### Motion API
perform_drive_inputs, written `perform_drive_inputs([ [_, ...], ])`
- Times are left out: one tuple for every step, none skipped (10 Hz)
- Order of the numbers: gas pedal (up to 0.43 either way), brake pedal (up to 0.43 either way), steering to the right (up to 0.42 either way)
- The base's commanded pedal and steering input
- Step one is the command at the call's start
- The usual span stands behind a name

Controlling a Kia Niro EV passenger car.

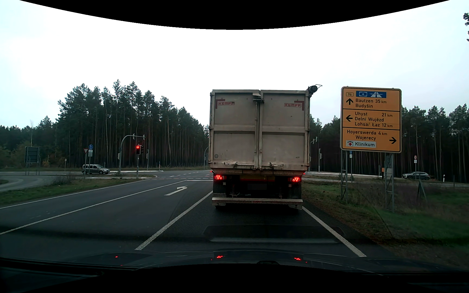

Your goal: Follow the waypoints while adhering to traffic rules and regulations

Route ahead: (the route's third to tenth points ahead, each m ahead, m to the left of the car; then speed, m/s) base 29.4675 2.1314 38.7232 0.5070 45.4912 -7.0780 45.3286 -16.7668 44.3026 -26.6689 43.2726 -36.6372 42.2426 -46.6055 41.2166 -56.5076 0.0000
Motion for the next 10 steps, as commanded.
perform_drive_inputs([
  [0.0, 0.354, -0.002],
  [0.0, 0.354, -0.002],
  [0.0, 0.354, -0.002],
  [0.0, 0.354, -0.002],
  [0.0, 0.354, -0.002],
  [0.0, 0.354, -0.002],
  [0.0, 0.354, -0.002],
  [0.0, 0.354, -0.002],
  [0.0, 0.354, -0.002],
  [0.0, 0.354, -0.002],
])
